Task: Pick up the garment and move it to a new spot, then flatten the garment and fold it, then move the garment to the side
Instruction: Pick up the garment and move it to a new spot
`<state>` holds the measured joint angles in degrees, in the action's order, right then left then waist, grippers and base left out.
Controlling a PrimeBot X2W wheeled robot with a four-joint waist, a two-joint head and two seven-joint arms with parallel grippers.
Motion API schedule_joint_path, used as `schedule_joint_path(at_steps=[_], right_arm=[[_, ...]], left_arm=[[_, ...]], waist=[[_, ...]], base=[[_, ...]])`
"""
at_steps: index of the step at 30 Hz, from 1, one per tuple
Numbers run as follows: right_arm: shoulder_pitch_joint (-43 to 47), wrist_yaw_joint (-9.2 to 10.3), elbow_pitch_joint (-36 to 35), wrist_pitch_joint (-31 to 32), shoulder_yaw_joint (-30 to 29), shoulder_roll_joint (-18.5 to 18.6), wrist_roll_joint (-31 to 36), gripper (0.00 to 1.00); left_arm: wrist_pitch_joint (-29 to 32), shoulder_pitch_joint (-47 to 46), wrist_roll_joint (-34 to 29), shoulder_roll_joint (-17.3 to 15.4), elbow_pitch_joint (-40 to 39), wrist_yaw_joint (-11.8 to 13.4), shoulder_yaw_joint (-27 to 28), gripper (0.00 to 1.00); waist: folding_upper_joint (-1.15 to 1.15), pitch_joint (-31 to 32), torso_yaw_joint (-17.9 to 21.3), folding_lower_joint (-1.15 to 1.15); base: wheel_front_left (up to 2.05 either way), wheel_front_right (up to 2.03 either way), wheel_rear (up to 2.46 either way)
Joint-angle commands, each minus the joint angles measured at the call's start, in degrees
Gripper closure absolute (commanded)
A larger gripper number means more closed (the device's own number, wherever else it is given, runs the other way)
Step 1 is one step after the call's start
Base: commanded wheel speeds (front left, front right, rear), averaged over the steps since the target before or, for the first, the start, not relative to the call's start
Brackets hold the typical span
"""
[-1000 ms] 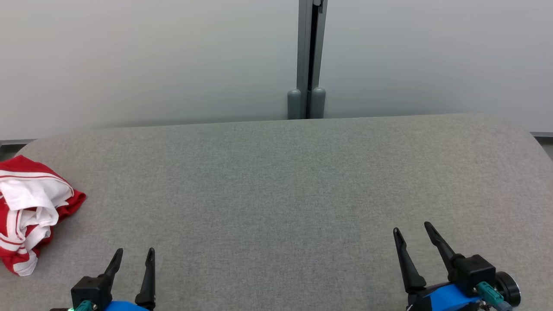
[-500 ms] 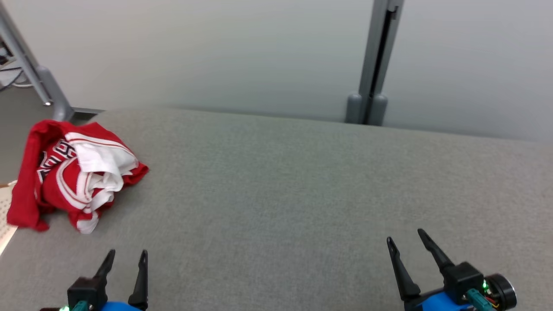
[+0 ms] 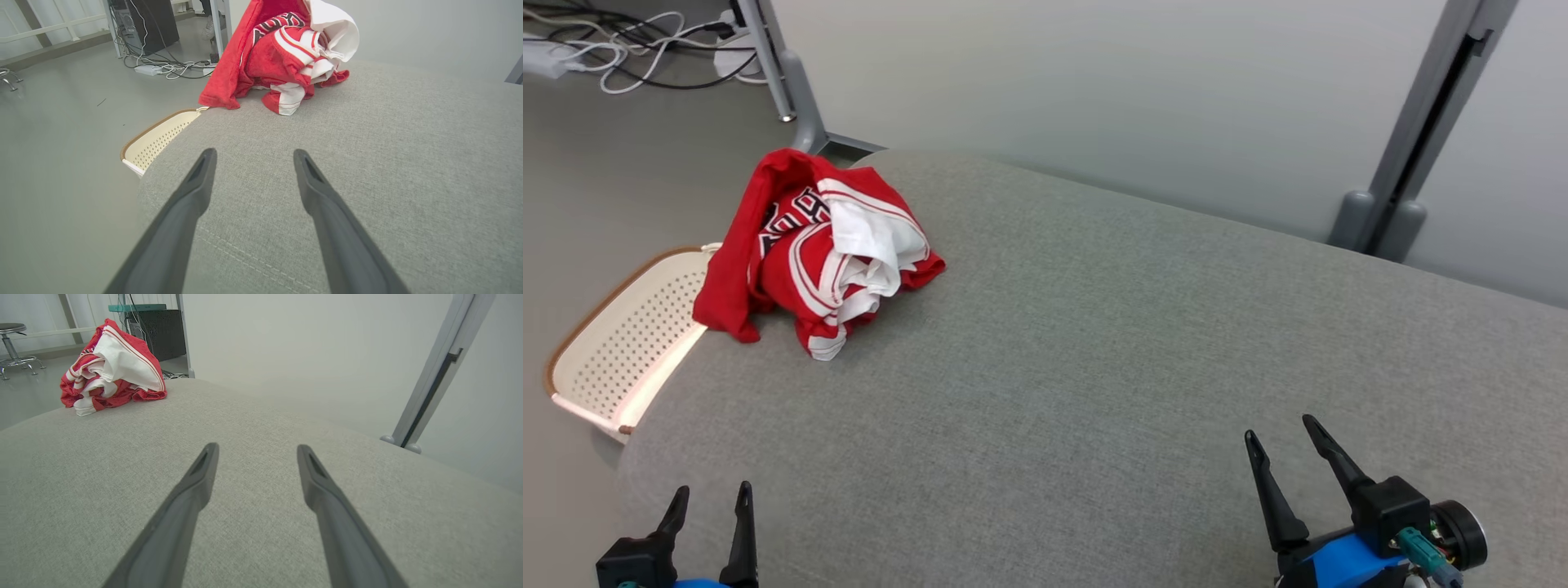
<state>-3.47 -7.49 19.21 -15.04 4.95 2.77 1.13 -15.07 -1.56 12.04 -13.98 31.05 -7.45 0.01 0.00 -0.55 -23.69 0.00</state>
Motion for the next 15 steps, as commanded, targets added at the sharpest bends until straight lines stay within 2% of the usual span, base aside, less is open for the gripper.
schedule_joint_path(at_steps=[1,8,15], right_arm=[[-0.71,-0.01,0.13,-0.22,-0.21,0.23,-0.36,0.00],[-1.69,-0.01,0.69,-0.22,0.76,0.22,-0.38,0.00],[-4.32,-0.01,0.86,-0.22,2.80,0.24,2.04,0.00]], left_arm=[[-0.16,-0.31,-0.04,0.12,-0.15,-0.07,0.56,0.00],[-0.16,-0.67,0.40,0.18,-0.19,-0.07,1.57,0.00],[-0.15,-5.11,3.33,-0.71,1.06,-0.07,2.23,0.00]], waist=[[0.00,-0.90,-1.30,0.00],[0.00,-1.49,-2.81,0.00],[0.00,-5.58,-0.35,0.00]], base=[[0.00,0.00,0.00],[0.00,0.00,0.00],[0.00,0.00,0.00]])
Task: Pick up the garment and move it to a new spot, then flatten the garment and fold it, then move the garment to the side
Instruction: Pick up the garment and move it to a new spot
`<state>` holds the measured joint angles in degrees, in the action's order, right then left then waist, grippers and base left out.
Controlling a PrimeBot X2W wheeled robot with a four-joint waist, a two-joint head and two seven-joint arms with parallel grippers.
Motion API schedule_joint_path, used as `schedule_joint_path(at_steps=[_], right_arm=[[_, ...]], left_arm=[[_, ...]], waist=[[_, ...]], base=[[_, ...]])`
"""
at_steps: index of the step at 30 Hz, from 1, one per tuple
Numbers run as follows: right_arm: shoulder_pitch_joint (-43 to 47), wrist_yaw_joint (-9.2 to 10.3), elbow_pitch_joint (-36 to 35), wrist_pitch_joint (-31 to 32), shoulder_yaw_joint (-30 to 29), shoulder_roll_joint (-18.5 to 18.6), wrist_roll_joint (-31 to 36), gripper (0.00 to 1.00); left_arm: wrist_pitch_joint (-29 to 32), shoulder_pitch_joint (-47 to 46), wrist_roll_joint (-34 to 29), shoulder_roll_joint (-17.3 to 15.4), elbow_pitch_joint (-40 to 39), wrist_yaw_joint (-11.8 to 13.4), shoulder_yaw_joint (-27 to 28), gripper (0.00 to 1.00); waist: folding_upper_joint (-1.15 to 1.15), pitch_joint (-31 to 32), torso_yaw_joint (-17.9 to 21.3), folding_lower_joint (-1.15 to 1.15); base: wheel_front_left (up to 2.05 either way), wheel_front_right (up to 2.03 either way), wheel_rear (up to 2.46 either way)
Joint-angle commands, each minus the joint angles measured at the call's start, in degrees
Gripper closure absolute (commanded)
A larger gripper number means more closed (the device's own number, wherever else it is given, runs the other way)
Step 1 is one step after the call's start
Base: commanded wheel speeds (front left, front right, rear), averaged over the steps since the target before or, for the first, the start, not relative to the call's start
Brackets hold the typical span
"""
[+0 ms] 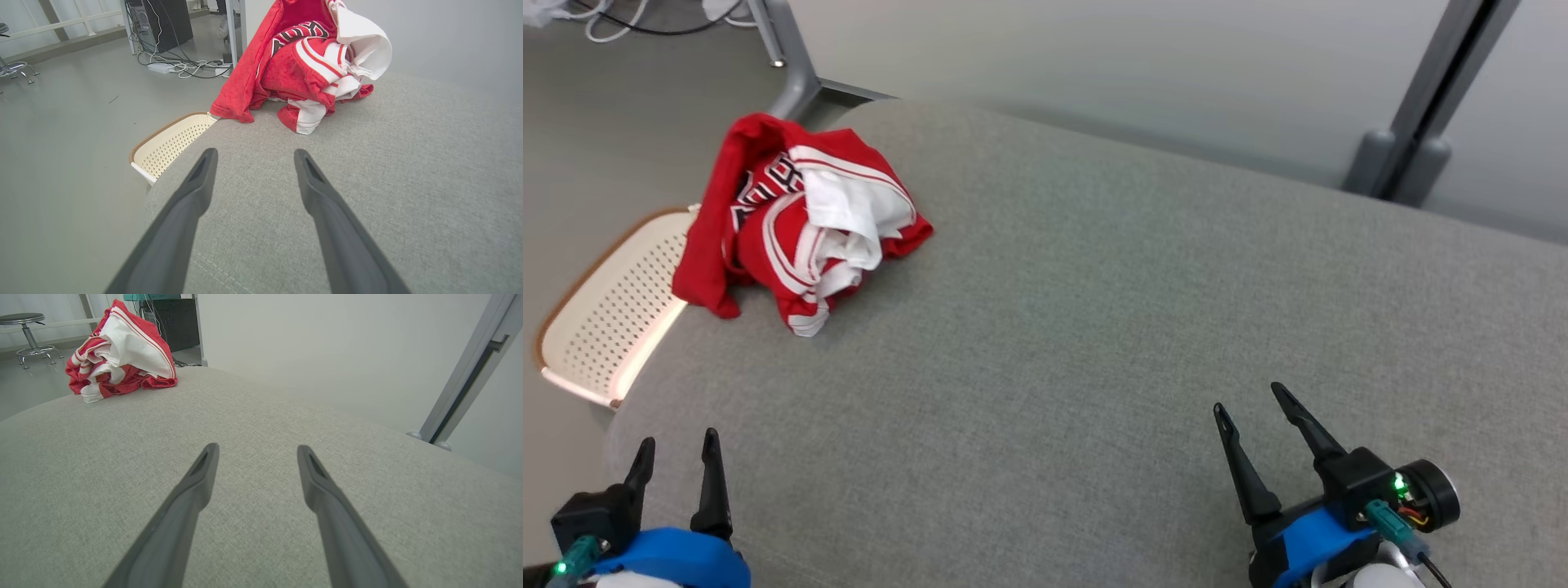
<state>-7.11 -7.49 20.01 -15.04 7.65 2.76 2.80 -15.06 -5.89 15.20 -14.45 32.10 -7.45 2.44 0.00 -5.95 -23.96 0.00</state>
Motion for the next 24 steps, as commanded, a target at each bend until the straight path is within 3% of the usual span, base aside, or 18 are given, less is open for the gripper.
schedule_joint_path(at_steps=[1,12,17,24], right_arm=[[-1.39,-0.01,-0.05,-0.22,0.42,0.25,0.82,0.00],[-8.82,-0.01,-2.01,-0.22,4.36,0.26,3.93,0.00],[-11.42,-0.01,-2.41,-0.22,6.23,0.24,4.41,0.00],[-13.70,0.01,-2.91,-0.14,7.04,0.34,4.42,0.00]], left_arm=[[-0.16,-1.98,1.16,-0.60,0.20,-0.07,-0.80,0.00],[-0.16,-18.97,14.50,-9.64,2.00,-0.06,-5.30,0.00],[-0.16,-26.10,21.73,-15.38,3.72,-0.02,-8.74,0.00],[-0.16,-33.45,26.07,-23.42,9.63,-0.01,-16.08,0.00]], waist=[[0.00,-1.14,0.45,0.00],[0.00,-12.86,6.67,0.00],[0.00,-17.48,9.58,0.00],[0.00,-22.82,12.79,0.00]], base=[[0.00,0.00,0.00],[0.00,0.00,0.00],[0.00,0.00,0.00],[0.00,0.00,0.00]])
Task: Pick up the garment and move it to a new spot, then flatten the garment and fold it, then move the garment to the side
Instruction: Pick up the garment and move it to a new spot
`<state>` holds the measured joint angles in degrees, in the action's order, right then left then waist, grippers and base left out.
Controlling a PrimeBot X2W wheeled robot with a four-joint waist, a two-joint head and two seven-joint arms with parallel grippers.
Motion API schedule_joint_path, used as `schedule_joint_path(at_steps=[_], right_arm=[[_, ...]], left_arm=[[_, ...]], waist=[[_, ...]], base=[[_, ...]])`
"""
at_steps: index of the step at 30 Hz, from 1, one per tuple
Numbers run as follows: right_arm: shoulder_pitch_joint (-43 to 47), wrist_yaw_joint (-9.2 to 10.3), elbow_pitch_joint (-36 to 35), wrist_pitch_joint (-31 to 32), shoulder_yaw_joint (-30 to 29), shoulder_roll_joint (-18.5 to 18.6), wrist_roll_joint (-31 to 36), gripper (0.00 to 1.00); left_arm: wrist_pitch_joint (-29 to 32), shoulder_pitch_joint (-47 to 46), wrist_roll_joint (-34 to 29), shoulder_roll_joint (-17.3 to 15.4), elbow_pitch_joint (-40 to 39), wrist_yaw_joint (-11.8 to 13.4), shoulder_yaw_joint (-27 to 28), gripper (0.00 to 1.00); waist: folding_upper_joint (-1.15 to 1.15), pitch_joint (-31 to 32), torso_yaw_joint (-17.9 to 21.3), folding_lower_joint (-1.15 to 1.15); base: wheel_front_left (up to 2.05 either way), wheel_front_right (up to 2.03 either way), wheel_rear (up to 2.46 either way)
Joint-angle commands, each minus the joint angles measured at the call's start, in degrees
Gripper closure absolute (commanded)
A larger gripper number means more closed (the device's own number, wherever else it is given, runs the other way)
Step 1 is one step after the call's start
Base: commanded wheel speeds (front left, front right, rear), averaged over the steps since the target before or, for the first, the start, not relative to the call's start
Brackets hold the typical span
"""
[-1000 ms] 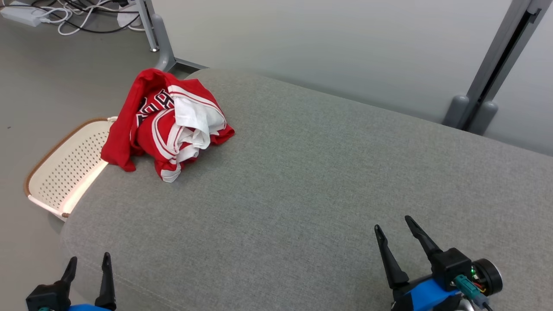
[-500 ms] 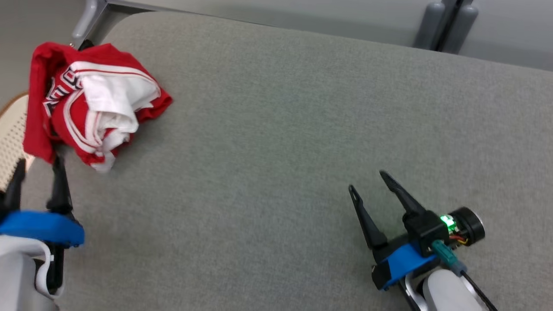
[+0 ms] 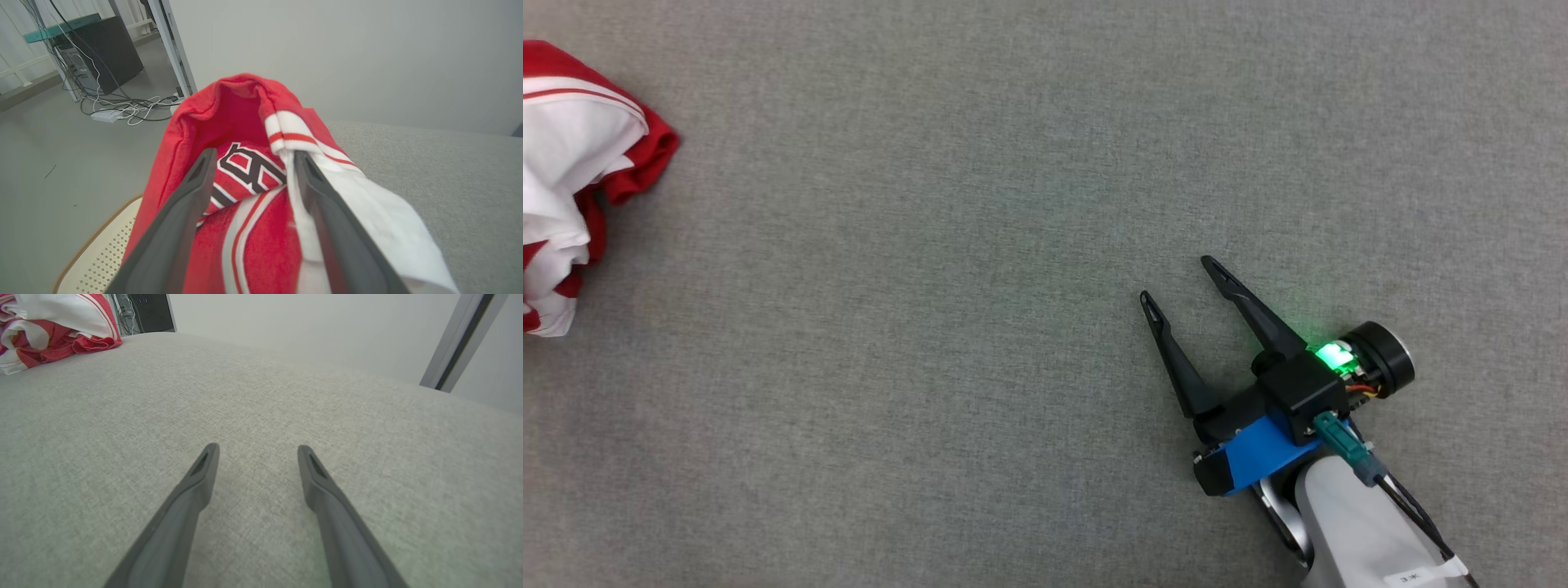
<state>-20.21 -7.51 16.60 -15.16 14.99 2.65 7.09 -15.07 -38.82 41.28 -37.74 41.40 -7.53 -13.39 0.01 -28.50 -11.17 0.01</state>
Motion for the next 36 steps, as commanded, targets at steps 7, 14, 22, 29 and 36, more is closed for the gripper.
schedule_joint_path(at_steps=[7,14,22,29,36], right_arm=[[-1.25,0.09,0.31,0.22,-0.74,0.88,-0.56,0.00],[-1.52,0.10,0.09,0.25,-0.75,0.99,-1.11,0.00],[-0.37,0.08,-0.57,0.18,-0.99,0.73,-2.85,0.00],[1.60,0.03,-0.98,0.00,-0.72,0.38,-5.95,0.00],[5.15,0.03,-1.48,-0.02,-0.60,0.38,-9.25,0.00]], left_arm=[[-0.15,-5.51,5.00,-2.91,7.93,0.07,-5.28,0.00],[0.76,-7.51,13.20,-3.46,11.85,0.07,-12.76,1.00],[-0.16,-10.24,15.00,-5.75,8.29,0.07,-18.55,1.00],[-0.18,-12.27,10.90,-6.82,-0.88,0.07,-17.84,1.00],[-0.19,-10.89,5.17,-4.79,-11.47,0.07,-16.28,1.00]], waist=[[-0.01,-3.85,1.99,-0.01],[-0.01,-4.75,2.88,-0.01],[-0.01,-1.50,3.02,-0.01],[-0.01,4.39,4.22,-0.01],[-0.01,11.25,8.26,-0.01]], base=[[0.00,0.00,0.00],[0.00,0.00,0.00],[0.00,0.00,0.00],[0.00,0.00,0.00],[0.00,0.00,0.00]])
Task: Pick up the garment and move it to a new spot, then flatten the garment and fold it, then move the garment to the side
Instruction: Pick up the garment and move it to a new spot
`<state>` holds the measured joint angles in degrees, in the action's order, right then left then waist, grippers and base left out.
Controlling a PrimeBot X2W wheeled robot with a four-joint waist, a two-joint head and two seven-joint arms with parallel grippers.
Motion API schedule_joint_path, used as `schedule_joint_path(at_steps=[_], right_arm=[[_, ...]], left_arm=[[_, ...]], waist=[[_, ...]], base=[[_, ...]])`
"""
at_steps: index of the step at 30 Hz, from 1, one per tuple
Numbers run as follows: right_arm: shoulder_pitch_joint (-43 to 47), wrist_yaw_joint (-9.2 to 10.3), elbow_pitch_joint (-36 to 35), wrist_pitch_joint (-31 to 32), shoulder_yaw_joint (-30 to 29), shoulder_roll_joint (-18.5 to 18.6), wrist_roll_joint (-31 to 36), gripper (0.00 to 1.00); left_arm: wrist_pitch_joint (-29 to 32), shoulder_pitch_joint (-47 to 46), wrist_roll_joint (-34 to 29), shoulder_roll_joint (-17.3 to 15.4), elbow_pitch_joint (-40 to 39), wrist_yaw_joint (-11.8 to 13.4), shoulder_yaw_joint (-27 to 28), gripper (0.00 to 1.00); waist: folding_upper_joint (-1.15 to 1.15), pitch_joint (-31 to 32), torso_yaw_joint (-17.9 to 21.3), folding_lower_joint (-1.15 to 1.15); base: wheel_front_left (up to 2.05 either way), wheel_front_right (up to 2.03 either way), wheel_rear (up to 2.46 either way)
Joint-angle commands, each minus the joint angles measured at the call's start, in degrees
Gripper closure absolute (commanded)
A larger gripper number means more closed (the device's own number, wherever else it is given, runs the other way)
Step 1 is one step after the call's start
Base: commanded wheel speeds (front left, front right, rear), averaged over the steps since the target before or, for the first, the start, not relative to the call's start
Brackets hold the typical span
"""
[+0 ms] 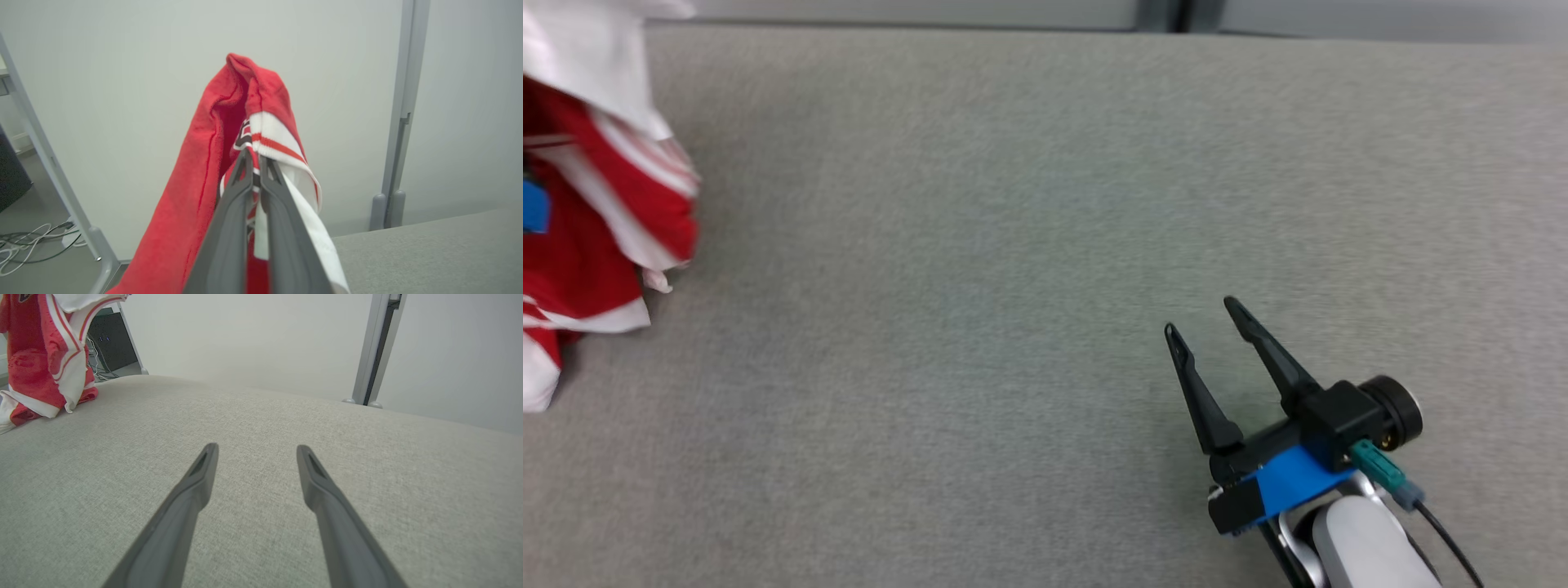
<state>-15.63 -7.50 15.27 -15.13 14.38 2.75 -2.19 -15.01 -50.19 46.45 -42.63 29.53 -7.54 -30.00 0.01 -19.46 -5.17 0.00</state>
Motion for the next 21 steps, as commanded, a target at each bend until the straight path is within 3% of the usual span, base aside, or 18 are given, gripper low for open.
schedule_joint_path(at_steps=[1,12,21], right_arm=[[1.14,0.01,-0.28,-0.04,-0.01,0.28,-0.40,0.00],[6.59,0.01,-2.39,-0.04,0.01,0.26,-3.54,0.00],[8.38,0.01,-3.33,-0.04,1.26,0.25,-4.07,0.00]], left_arm=[[-0.24,1.02,-0.56,0.56,-0.96,0.08,0.27,1.00],[-0.21,5.26,-3.40,7.74,-11.92,0.08,-5.55,1.00],[-0.21,11.87,-3.37,16.80,-13.04,0.09,-11.19,1.00]], waist=[[-0.01,3.08,3.11,0.00],[-0.01,8.69,13.80,0.00],[-0.01,9.67,21.72,0.00]], base=[[0.00,0.00,0.00],[0.00,0.00,0.00],[0.00,0.00,0.00]])
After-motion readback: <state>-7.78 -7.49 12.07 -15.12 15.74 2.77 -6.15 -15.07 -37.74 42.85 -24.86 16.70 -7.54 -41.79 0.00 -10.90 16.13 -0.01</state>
